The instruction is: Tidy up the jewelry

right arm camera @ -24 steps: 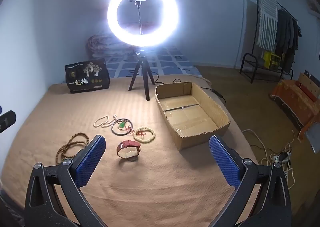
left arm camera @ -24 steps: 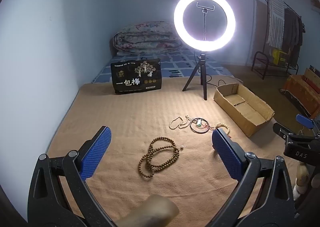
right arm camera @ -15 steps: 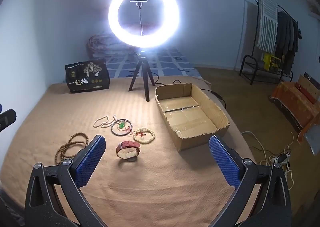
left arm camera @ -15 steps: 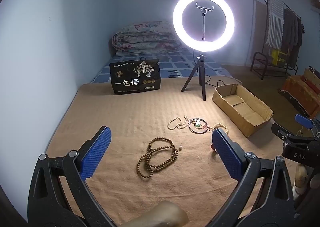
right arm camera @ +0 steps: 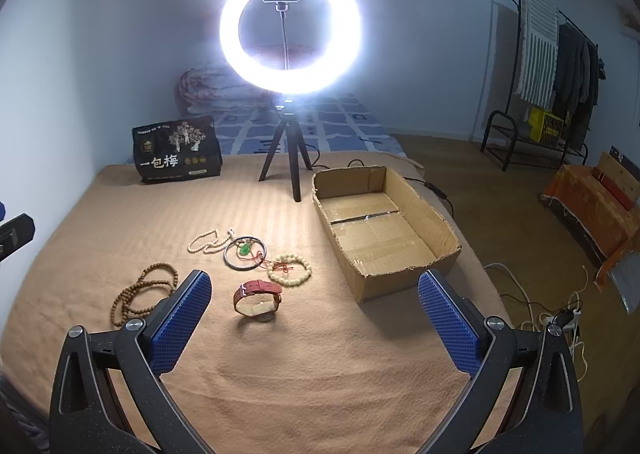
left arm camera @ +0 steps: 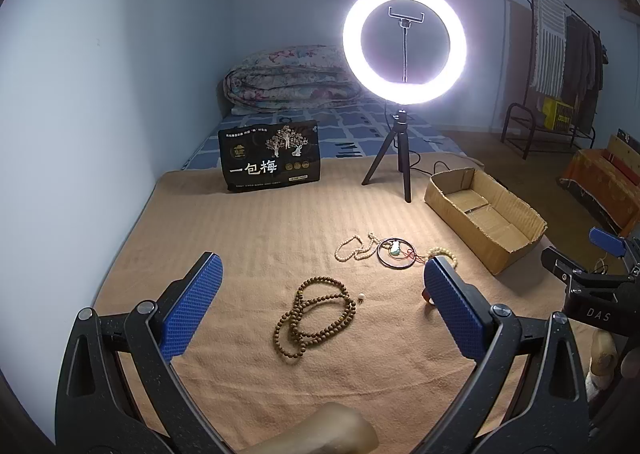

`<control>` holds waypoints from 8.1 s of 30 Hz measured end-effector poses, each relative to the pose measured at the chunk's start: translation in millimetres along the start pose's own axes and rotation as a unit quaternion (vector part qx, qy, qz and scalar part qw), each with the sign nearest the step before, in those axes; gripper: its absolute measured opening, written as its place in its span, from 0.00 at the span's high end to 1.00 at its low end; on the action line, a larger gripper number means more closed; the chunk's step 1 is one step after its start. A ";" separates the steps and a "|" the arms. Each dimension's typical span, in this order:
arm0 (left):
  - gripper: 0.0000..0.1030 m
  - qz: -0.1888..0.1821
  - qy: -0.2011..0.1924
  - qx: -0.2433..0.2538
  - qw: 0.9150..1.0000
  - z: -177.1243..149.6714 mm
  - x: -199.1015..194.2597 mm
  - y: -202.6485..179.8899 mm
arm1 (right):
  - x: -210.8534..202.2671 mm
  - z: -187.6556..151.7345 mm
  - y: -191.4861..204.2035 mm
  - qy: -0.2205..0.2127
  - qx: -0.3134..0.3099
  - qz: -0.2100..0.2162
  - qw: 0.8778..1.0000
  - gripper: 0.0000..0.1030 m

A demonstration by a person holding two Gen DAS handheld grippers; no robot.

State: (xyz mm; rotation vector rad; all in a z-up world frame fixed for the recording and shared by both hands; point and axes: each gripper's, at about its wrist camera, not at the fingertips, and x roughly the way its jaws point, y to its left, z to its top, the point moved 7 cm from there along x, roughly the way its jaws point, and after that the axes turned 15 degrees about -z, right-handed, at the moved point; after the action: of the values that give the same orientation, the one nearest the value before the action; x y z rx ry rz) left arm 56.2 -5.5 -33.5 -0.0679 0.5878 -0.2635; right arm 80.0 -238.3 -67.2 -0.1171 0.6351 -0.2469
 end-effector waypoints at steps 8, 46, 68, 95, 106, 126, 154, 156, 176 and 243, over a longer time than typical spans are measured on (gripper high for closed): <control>0.01 0.002 -0.001 0.001 1.000 -1.0 0.4 0.2 | 1.2 -1.3 -1.6 0.004 0.002 0.001 1.000 0.00; 0.01 0.003 0.001 0.004 1.000 1.7 0.1 2.0 | 2.0 -6.2 -0.3 0.010 -0.001 0.007 1.000 0.00; 0.01 0.006 0.010 0.003 1.000 -11.2 3.5 15.3 | 4.1 -9.1 5.4 0.019 -0.010 0.012 1.000 0.00; 0.11 -0.015 0.113 -0.089 0.990 -33.8 54.0 75.2 | 42.7 -26.0 19.2 0.080 -0.013 0.051 0.995 0.00; 0.33 -0.050 0.188 -0.166 0.967 -64.3 99.8 101.6 | 65.4 -31.3 33.9 0.128 -0.026 0.084 0.988 0.00; 0.54 -0.037 0.268 -0.167 0.948 -103.5 169.8 119.4 | 130.0 -53.4 67.7 0.201 -0.095 0.097 0.970 0.01; 0.72 -0.057 0.294 -0.179 0.937 -119.6 214.7 123.6 | 180.2 -63.8 95.9 0.222 -0.139 0.092 0.961 0.32; 0.73 -0.057 0.293 -0.176 0.938 -119.3 216.0 122.7 | 180.1 -63.9 97.7 0.223 -0.139 0.094 0.960 0.34; 0.89 -0.079 0.267 -0.182 0.943 -102.5 211.7 119.0 | 178.7 -57.1 90.4 0.240 -0.093 0.108 0.960 0.92; 0.90 -0.279 0.144 -0.059 0.948 70.7 277.1 -171.8 | 222.6 11.0 -108.7 0.169 0.052 -0.032 0.984 0.92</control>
State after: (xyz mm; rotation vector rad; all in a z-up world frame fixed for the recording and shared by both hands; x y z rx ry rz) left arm 278.3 -245.3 -100.4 -0.3181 0.8707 -0.7980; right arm 238.7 -401.3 -165.8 0.0057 0.9559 -0.3649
